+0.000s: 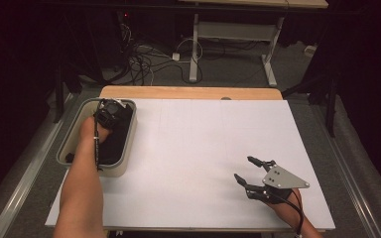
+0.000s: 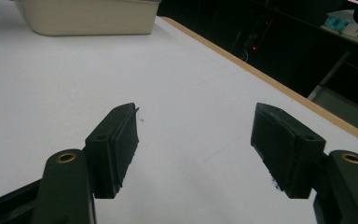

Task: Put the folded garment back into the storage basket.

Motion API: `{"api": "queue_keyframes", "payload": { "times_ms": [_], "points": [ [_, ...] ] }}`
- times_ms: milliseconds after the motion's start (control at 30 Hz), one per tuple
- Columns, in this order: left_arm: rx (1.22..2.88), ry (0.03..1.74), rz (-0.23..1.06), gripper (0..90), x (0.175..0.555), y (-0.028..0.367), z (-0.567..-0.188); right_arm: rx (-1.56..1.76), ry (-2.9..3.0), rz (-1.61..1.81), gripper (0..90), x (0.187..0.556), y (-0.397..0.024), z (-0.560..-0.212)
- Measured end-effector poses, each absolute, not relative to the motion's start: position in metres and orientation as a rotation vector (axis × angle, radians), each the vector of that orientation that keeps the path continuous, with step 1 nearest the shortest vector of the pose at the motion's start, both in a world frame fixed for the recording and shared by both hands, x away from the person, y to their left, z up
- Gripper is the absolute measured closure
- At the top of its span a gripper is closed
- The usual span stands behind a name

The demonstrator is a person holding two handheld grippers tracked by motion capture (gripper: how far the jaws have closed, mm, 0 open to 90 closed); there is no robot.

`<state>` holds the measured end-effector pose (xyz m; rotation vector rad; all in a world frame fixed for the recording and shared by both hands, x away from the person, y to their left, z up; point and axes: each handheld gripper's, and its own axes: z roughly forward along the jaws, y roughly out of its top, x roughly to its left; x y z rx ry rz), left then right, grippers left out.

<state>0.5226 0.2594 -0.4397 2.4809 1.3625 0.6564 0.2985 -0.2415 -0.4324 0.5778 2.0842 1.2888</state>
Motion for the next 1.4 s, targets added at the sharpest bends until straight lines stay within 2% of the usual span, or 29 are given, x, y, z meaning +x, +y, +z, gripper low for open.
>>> {"api": "queue_keyframes", "payload": {
  "times_ms": [233,467,600,700,733,1000,1233,1400],
  "points": [
    [2.392,1.358,0.759,84.5,0.517,0.263,-0.427,0.572,2.084,1.288,32.1,0.298,-0.240,-0.432],
    [2.339,1.347,0.806,84.6,0.513,0.264,-0.418,0.571,2.091,1.285,32.0,0.298,-0.238,-0.433],
    [2.344,1.347,0.797,84.5,0.512,0.265,-0.418,0.569,2.093,1.284,31.7,0.298,-0.238,-0.433],
    [2.368,1.347,0.766,84.5,0.512,0.264,-0.420,0.568,2.097,1.283,31.8,0.297,-0.238,-0.433],
    [2.416,1.347,0.705,84.5,0.513,0.264,-0.426,0.566,2.100,1.284,31.9,0.297,-0.237,-0.434],
    [2.469,1.369,0.642,84.6,0.513,0.265,-0.443,0.558,2.117,1.270,31.9,0.298,-0.235,-0.436],
    [2.444,1.372,0.663,84.5,0.512,0.266,-0.440,0.557,2.120,1.267,31.9,0.297,-0.234,-0.436],
    [2.394,1.354,0.744,84.6,0.509,0.266,-0.431,0.561,2.115,1.273,31.0,0.297,-0.234,-0.435]
  ]
}}
